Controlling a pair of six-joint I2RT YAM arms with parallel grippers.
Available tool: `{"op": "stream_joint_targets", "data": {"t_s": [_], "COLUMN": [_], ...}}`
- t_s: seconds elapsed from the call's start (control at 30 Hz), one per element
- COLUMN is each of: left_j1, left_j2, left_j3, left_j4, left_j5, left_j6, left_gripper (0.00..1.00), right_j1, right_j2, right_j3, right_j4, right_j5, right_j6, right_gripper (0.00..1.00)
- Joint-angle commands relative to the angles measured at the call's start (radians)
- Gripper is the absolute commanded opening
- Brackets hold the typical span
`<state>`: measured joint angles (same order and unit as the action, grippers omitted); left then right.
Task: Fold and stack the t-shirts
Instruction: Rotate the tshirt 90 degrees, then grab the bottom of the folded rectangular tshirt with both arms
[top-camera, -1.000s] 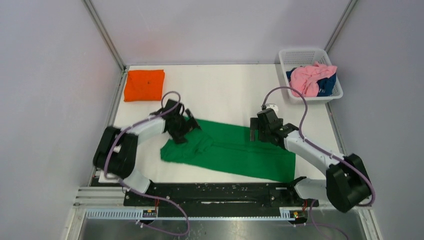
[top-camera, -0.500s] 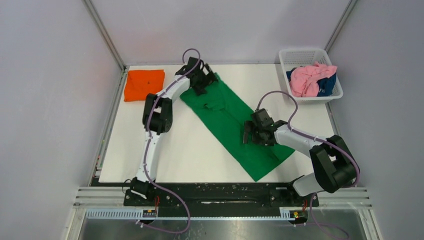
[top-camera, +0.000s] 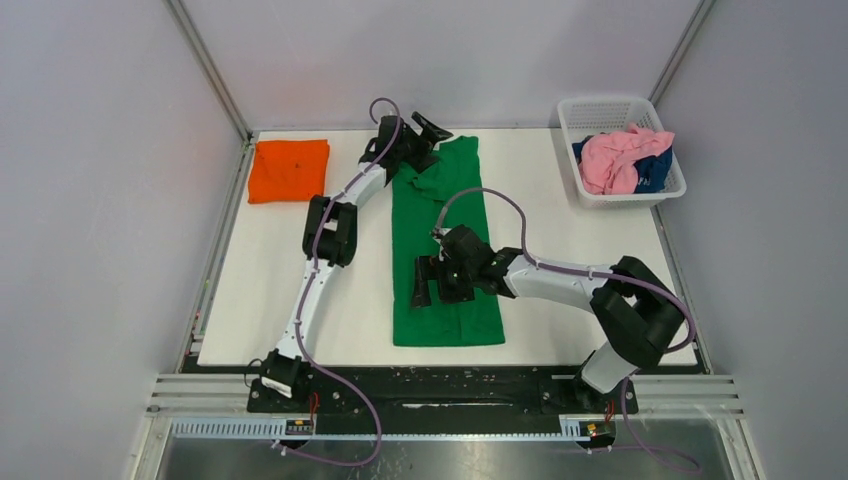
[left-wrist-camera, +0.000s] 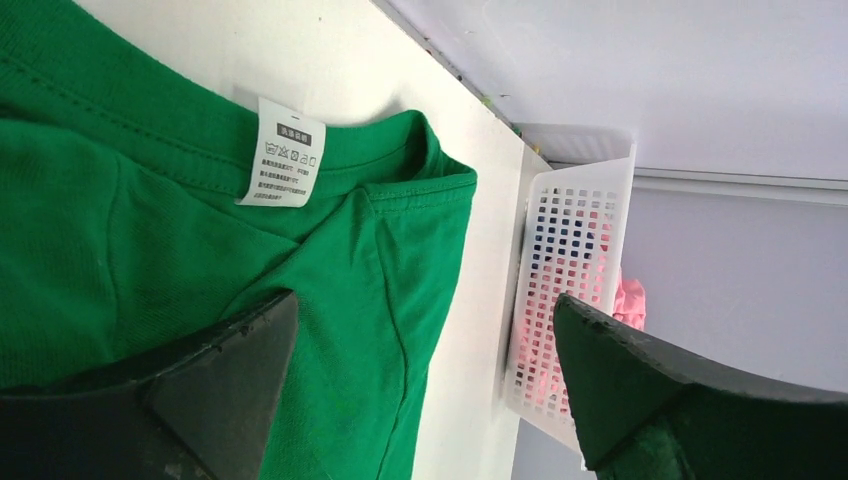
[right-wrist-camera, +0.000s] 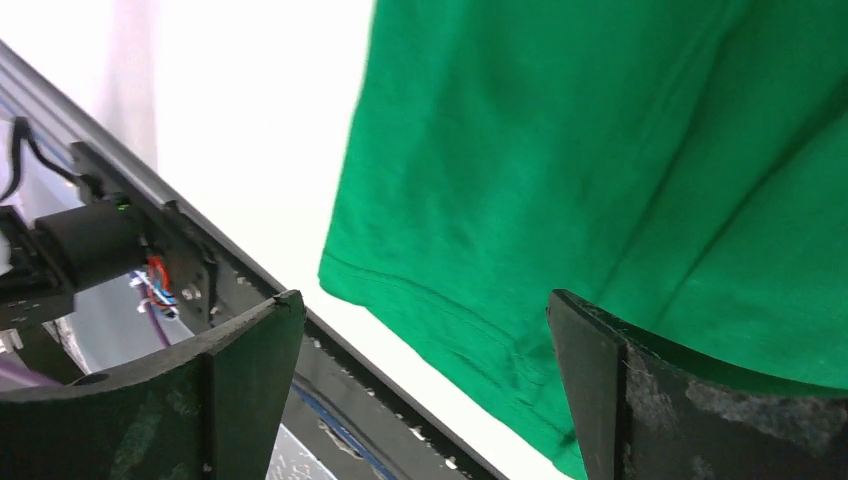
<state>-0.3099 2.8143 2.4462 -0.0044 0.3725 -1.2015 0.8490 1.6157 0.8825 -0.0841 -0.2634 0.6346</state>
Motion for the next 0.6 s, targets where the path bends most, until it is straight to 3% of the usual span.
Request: {"op": "stream_joint_targets", "data": {"t_s": [0.0,0.13,0.3,0.47,0.57], "left_j1": [0.005,0.0,-0.021,-0.093,-0.168], "left_j2": [-0.088,-0.263,-0.622,-1.051,-1.316], "left_j3": [0.013,-0.054,-0.321,-0.808,-1.171], "left_j4": [0.02,-0.069,-0.251,-0.343,-0.314], "left_j5": [-0.015,0.004,-0.039,-0.2,-0.302], "left_j6": [0.047,0.149,0.349,0.503,0.504], "left_gripper": [0.99,0.99,0.99,0.99,0.99], "right_j1": [0.007,0.006,0.004,-0.001,-0.006], "right_j2": [-0.089,-0.228,-0.43,-0.637,-0.745], "right_j3": [0.055,0.004,-0.12,-0.256,-0.347], "right_j4": [-0.007,-0.044,-0.147,-0.319,-0.369], "right_j5": [0.032,0.141,0.344,0.531,0.555], "right_j6": [-0.002,0.015,0.02,0.073,0.122], "right_gripper": [1.0,1.0,1.0,0.99,0.99]}}
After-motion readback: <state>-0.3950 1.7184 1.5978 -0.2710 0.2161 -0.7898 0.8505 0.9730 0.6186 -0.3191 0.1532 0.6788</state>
